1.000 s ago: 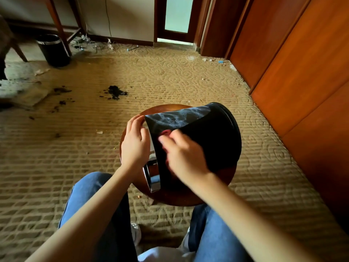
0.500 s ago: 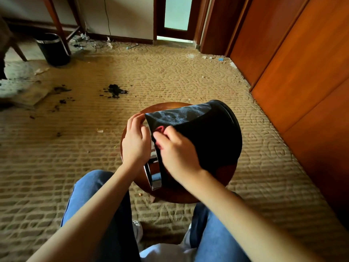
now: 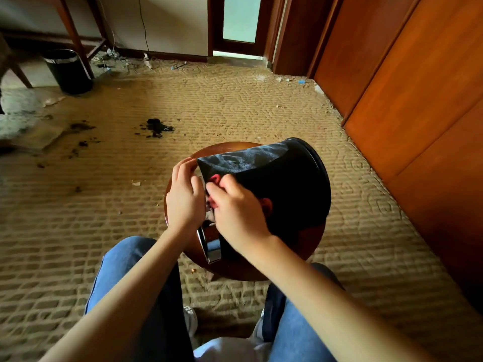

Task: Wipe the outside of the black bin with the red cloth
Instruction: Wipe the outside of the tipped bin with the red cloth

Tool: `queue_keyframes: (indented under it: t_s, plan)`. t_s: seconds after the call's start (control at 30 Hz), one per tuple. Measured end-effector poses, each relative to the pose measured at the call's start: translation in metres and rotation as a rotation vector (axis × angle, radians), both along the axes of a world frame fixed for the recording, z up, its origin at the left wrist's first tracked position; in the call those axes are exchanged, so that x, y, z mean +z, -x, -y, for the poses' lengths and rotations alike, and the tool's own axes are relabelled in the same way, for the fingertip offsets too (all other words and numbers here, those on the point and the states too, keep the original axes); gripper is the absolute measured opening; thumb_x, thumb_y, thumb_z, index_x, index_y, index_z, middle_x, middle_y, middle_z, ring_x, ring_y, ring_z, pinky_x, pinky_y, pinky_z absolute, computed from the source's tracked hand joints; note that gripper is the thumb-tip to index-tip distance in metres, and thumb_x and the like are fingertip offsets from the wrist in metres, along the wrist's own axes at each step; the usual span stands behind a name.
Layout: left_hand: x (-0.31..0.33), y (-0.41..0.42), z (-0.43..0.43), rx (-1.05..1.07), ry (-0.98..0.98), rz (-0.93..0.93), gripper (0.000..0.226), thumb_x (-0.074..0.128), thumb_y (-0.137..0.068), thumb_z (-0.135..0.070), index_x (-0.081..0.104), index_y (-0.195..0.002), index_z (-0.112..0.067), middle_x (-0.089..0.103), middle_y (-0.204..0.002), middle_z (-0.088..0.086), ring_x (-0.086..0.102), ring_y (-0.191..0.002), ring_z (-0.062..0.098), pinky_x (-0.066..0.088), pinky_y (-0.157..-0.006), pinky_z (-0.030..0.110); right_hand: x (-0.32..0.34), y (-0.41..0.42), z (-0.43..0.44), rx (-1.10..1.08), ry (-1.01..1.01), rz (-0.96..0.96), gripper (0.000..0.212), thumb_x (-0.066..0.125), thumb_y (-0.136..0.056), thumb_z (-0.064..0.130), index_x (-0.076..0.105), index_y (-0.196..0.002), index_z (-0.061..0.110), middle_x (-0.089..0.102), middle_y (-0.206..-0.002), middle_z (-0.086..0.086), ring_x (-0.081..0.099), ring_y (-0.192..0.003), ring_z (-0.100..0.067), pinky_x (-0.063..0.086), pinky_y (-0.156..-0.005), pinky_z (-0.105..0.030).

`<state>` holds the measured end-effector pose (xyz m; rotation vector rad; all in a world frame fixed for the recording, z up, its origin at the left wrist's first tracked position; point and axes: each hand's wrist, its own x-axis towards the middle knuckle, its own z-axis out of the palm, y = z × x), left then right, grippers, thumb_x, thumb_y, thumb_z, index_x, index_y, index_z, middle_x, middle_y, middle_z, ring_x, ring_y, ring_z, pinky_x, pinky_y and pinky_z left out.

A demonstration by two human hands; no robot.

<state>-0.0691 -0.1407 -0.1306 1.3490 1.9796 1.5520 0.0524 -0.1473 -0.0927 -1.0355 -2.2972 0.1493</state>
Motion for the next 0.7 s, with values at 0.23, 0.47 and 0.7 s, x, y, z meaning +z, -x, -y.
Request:
queue_keyframes:
  t_s: [0.23, 0.47, 0.7]
  plan:
    - [-0.001, 0.000, 0.003, 0.003, 0.008, -0.014, 0.048, 0.028, -0.087, -0.028, 0.052, -0.128, -0.017, 0.049, -0.135, -0.005, 0.049, -0.116, 0.007, 0.040, -0.103, 0.033, 0.008, -0.110, -0.063, -0.428, 0.109, 0.069, 0.028, 0.049, -0.091, 0.018, 0.066, -0.112, 0.028, 0.057, -0.103, -0.005, 0.060, -0.085, -0.032, 0.046, -0.065, -0.036]
    - [-0.005, -0.002, 0.003, -0.004, -0.011, -0.012, 0.050, 0.027, -0.086, -0.028, 0.051, -0.128, -0.015, 0.049, -0.136, -0.003, 0.046, -0.117, 0.006, 0.035, -0.098, 0.025, -0.001, -0.056, -0.041, -0.378, 0.076, -0.046, 0.030, 0.056, -0.082, 0.001, 0.067, -0.109, 0.009, 0.057, -0.103, -0.013, 0.060, -0.085, -0.036, 0.051, -0.071, -0.040]
    - [-0.003, -0.002, 0.011, -0.024, -0.002, -0.068, 0.057, 0.023, -0.082, -0.036, 0.051, -0.127, -0.016, 0.048, -0.137, -0.005, 0.048, -0.120, 0.008, 0.041, -0.103, 0.042, 0.003, -0.026, -0.012, -0.113, 0.064, -0.022, 0.031, 0.060, -0.080, 0.004, 0.070, -0.105, 0.018, 0.058, -0.089, -0.007, 0.060, -0.071, -0.029, 0.049, -0.057, -0.033]
